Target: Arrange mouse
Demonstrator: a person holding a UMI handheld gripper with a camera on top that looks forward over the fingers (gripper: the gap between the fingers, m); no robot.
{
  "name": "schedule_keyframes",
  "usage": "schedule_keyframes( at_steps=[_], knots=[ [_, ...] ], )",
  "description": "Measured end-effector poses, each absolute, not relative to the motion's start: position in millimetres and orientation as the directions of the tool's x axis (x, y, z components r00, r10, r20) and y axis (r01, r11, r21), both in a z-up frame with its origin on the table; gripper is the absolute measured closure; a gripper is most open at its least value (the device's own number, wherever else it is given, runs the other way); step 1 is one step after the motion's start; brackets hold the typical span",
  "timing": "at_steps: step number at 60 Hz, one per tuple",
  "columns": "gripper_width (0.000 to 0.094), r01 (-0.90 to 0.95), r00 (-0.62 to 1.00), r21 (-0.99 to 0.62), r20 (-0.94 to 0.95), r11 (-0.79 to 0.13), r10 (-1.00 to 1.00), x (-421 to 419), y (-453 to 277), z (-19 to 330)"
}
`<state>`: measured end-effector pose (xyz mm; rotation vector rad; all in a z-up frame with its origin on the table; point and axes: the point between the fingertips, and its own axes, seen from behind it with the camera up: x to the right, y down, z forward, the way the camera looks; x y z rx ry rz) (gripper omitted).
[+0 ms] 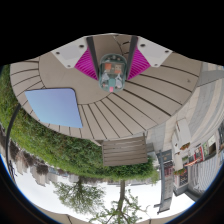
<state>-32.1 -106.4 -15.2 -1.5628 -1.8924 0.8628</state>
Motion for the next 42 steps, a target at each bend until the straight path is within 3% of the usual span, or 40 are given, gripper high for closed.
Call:
schedule_keyframes(
  at_steps=[1, 5, 11, 23, 29, 33, 42],
  knots=[
    [0.0520, 0.641, -0.193, -0.756, 0.011, 0.134, 0.981, -32, -106, -15],
    [0.0574, 0.651, -0.188, -0.747, 0.014, 0.136, 0.982, -33, -103, -14],
    [0.0580, 0.668, -0.190, -0.737, -0.035, 0.103, 0.981, -32, -100, 1],
    [0.0580, 0.529, -0.225, -0.842, -0.021, 0.104, 0.974, -86, -57, 112],
    [0.0581, 0.487, -0.179, -0.869, -0.005, 0.084, 0.984, -141, -11, 142],
    [0.0581, 0.488, -0.133, -0.869, 0.021, 0.083, 0.991, -173, 29, 135],
    [0.0568, 0.565, -0.041, -0.824, 0.033, 0.051, 0.999, -214, 99, 66]
  ],
)
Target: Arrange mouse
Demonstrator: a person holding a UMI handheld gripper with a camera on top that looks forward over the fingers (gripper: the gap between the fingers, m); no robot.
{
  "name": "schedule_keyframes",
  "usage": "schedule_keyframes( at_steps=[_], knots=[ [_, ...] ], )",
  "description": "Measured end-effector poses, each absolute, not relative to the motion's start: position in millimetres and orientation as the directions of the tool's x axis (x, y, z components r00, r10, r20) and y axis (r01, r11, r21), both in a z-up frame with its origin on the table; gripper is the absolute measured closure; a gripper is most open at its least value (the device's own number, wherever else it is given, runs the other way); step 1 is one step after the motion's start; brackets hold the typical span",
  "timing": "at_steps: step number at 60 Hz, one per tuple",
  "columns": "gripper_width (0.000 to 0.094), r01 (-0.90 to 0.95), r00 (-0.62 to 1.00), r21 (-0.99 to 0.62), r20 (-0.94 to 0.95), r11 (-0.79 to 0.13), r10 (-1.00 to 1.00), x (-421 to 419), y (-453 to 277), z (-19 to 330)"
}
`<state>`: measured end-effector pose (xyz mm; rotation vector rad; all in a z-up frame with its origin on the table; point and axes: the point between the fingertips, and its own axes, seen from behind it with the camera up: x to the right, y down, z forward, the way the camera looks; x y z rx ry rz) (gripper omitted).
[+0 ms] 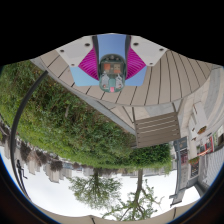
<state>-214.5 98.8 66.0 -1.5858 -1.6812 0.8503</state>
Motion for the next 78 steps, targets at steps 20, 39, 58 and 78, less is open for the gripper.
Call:
schedule_keyframes(
  at_steps=[20, 39, 58, 78],
  knots=[
    [0.0240, 0.678, -0.051, -0.734, 0.005, 0.038, 0.999, -212, 121, -5],
    [0.0091, 0.700, -0.039, -0.714, -0.062, -0.017, 0.997, -48, 92, 148],
    [0.0089, 0.753, -0.022, -0.658, -0.035, -0.007, 0.999, 166, 62, 181],
    [0.0092, 0.687, 0.041, -0.726, 0.073, 0.025, 0.996, 188, 48, 202]
  ],
)
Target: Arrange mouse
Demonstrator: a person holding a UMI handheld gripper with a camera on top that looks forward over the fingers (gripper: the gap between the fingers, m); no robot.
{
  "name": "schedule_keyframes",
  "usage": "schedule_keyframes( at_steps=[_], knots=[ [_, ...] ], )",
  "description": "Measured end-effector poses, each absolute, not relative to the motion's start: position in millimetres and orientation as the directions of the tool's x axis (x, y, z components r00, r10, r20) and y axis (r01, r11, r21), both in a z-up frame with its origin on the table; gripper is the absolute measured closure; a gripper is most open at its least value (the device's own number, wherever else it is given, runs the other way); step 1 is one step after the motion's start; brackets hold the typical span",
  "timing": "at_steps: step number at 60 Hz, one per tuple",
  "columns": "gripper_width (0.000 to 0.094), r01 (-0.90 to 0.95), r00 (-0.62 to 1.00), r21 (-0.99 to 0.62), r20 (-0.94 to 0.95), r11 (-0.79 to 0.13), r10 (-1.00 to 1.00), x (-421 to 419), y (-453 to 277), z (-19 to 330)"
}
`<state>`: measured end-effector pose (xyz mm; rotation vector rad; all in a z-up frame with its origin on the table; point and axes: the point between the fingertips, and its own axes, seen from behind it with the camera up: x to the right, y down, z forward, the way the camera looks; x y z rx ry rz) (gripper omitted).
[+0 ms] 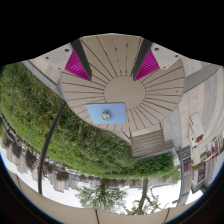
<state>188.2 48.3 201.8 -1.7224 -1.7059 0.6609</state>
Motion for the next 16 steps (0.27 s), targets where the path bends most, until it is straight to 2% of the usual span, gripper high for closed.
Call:
schedule_keyframes(
  at_steps=[16],
  knots=[
    [0.0081, 0.653, 0.073, -0.757, 0.079, 0.012, 0.994, 187, 33, 212]
  ],
)
